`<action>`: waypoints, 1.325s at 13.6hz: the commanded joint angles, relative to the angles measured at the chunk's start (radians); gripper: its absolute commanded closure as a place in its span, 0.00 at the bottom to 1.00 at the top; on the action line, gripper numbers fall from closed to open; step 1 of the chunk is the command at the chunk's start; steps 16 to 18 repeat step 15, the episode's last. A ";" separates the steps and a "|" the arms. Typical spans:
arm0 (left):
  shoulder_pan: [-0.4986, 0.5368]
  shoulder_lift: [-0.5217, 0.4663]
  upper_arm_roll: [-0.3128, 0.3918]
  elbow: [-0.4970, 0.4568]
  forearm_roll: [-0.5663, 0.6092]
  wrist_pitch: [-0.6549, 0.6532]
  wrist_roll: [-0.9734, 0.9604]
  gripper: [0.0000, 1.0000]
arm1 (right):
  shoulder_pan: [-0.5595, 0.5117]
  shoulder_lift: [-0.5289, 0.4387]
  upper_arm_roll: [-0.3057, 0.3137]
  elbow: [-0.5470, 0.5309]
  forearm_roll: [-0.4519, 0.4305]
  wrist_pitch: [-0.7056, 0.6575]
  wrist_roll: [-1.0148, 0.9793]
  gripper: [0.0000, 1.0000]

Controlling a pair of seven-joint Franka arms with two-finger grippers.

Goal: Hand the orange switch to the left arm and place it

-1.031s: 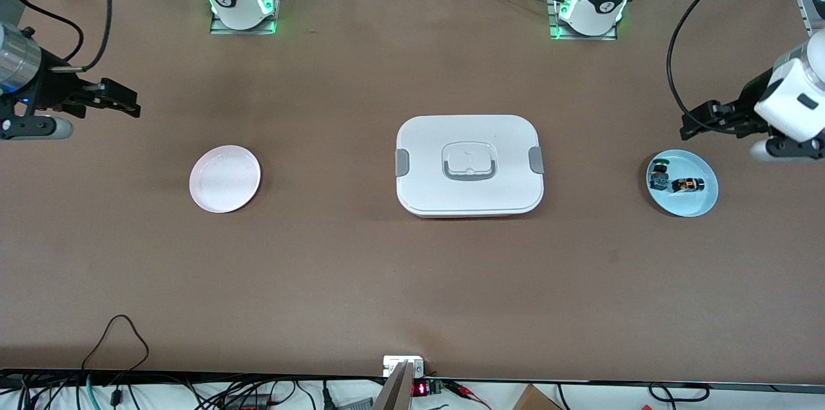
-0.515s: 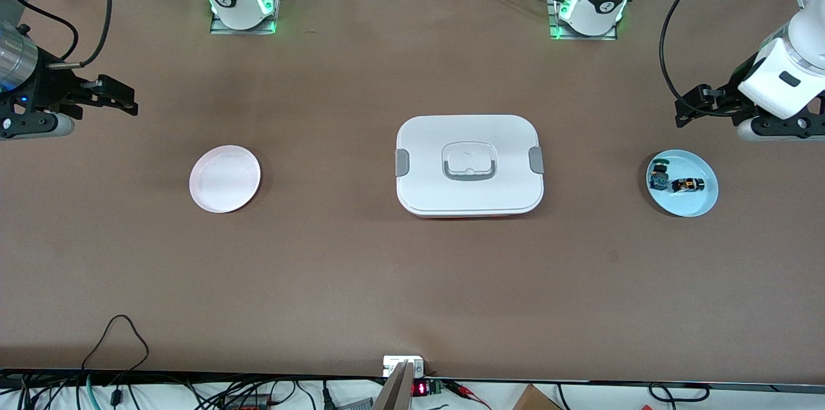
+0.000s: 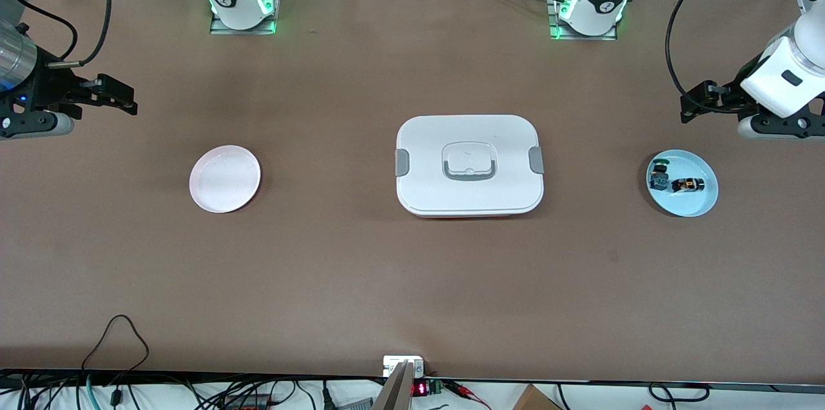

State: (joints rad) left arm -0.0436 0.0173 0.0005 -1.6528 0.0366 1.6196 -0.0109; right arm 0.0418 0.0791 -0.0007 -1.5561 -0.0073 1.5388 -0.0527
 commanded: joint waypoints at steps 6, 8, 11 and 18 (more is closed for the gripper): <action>0.002 -0.008 -0.005 0.013 0.011 -0.009 0.028 0.00 | 0.001 -0.016 0.007 0.008 -0.013 -0.014 -0.006 0.00; 0.002 -0.007 -0.007 0.013 0.011 -0.010 0.026 0.00 | 0.003 -0.016 0.007 0.010 -0.016 -0.014 -0.006 0.00; 0.002 -0.007 -0.008 0.014 0.011 -0.012 0.026 0.00 | 0.000 -0.016 0.005 0.010 -0.014 -0.009 -0.006 0.00; 0.002 -0.007 -0.007 0.014 0.011 -0.014 0.026 0.00 | 0.000 -0.016 0.004 0.008 -0.016 -0.014 -0.006 0.00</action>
